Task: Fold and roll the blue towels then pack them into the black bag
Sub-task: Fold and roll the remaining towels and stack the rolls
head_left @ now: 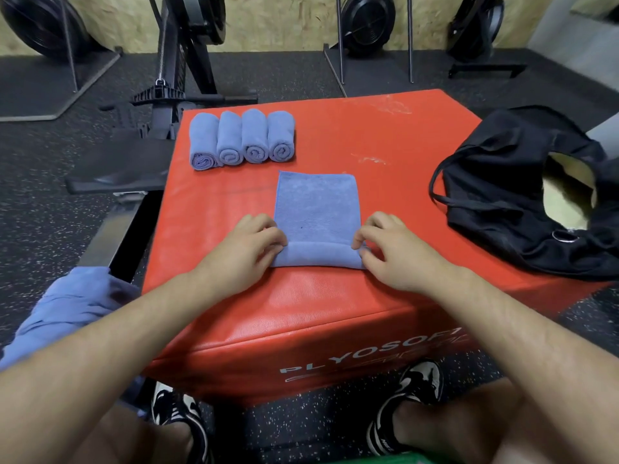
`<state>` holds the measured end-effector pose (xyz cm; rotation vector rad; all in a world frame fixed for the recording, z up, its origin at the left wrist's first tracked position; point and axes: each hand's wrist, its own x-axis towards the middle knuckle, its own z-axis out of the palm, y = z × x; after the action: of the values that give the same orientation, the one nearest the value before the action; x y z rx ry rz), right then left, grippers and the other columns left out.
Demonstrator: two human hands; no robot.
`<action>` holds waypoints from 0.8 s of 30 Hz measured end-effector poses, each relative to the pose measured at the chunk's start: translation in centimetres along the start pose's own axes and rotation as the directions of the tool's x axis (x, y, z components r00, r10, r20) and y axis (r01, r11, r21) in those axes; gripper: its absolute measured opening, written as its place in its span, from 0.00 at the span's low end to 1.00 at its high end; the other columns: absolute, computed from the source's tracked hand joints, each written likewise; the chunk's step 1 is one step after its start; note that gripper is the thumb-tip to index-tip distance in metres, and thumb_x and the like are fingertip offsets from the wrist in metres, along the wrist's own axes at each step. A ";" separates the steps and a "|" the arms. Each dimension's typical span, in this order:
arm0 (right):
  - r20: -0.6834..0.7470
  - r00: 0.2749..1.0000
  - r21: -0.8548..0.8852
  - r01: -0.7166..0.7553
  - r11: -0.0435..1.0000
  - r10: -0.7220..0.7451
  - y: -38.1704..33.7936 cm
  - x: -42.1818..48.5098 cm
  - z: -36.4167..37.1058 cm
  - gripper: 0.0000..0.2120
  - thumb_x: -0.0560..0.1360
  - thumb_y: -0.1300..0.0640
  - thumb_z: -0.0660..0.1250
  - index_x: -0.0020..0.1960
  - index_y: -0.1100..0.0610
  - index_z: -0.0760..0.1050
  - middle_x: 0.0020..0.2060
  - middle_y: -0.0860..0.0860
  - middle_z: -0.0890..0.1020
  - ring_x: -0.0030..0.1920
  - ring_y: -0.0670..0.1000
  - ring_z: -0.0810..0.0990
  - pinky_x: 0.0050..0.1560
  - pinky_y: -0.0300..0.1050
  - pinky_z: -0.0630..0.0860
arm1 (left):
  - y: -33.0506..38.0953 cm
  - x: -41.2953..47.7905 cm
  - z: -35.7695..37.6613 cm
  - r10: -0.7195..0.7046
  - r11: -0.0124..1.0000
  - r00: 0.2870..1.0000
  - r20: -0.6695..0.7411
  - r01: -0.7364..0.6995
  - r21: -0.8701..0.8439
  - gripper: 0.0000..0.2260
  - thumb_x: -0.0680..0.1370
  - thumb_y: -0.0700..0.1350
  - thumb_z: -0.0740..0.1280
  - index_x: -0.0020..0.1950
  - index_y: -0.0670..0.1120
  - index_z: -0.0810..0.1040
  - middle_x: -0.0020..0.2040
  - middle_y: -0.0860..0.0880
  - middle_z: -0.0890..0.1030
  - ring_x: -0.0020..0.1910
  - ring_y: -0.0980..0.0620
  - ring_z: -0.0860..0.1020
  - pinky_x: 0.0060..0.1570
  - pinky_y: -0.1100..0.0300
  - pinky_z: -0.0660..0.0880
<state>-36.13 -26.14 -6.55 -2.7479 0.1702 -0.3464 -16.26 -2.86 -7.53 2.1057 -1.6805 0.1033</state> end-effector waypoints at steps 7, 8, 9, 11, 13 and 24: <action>0.046 0.991 -0.062 0.125 0.990 -0.122 -0.2 -0.3 -0.3 0.10 0.72 0.59 0.66 0.52 0.52 0.75 0.47 0.45 0.76 0.50 0.50 0.73 0.52 0.47 0.73 | 0.1 0.4 -0.4 0.132 0.988 0.988 0.076 -0.137 0.067 0.09 0.80 0.46 0.63 0.56 0.45 0.79 0.48 0.49 0.77 0.44 0.46 0.75 0.47 0.49 0.74; 0.069 0.992 -0.066 0.108 0.992 -0.104 -0.1 -0.3 -0.3 0.12 0.71 0.55 0.67 0.54 0.51 0.74 0.49 0.45 0.75 0.51 0.50 0.73 0.53 0.46 0.73 | -0.1 0.3 -0.6 0.118 0.990 0.988 0.101 -0.124 0.060 0.12 0.80 0.50 0.65 0.58 0.45 0.79 0.50 0.49 0.77 0.46 0.47 0.75 0.50 0.50 0.74; 0.085 0.992 -0.068 0.095 0.993 -0.090 0.1 -0.3 -0.3 0.14 0.70 0.54 0.69 0.55 0.51 0.73 0.50 0.45 0.75 0.52 0.50 0.72 0.55 0.45 0.72 | -0.4 0.2 -0.6 0.099 0.992 0.986 0.131 -0.107 0.061 0.16 0.79 0.54 0.66 0.60 0.45 0.79 0.52 0.49 0.77 0.47 0.47 0.75 0.52 0.52 0.73; 0.074 0.995 -0.064 0.077 0.995 -0.072 0.2 -0.1 -0.2 0.15 0.71 0.55 0.69 0.56 0.51 0.73 0.51 0.46 0.76 0.53 0.50 0.72 0.56 0.46 0.72 | -0.7 0.4 -0.7 0.051 0.997 0.983 0.176 -0.061 0.052 0.20 0.77 0.56 0.67 0.63 0.45 0.78 0.54 0.49 0.77 0.51 0.48 0.75 0.56 0.54 0.72; 0.067 0.997 -0.046 0.041 0.998 -0.038 0.2 0.1 -0.2 0.13 0.71 0.56 0.68 0.55 0.51 0.73 0.49 0.47 0.77 0.51 0.50 0.73 0.56 0.49 0.73 | -0.8 0.7 -0.8 0.014 1.000 0.983 0.183 -0.018 0.016 0.18 0.76 0.51 0.69 0.63 0.44 0.79 0.54 0.49 0.78 0.51 0.49 0.75 0.57 0.58 0.69; 0.092 0.995 0.072 -0.053 0.996 0.046 -0.2 0.8 -0.7 0.12 0.72 0.63 0.64 0.52 0.51 0.76 0.47 0.48 0.76 0.49 0.51 0.72 0.55 0.50 0.72 | -0.2 1.3 -1.1 -0.119 0.989 0.987 0.110 0.128 -0.080 0.08 0.78 0.49 0.64 0.52 0.47 0.80 0.49 0.50 0.75 0.49 0.49 0.71 0.55 0.56 0.67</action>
<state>-35.55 -26.33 -5.71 -2.6743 0.1975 -0.2103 -15.48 -3.57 -6.20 2.1766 -1.5770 -0.1185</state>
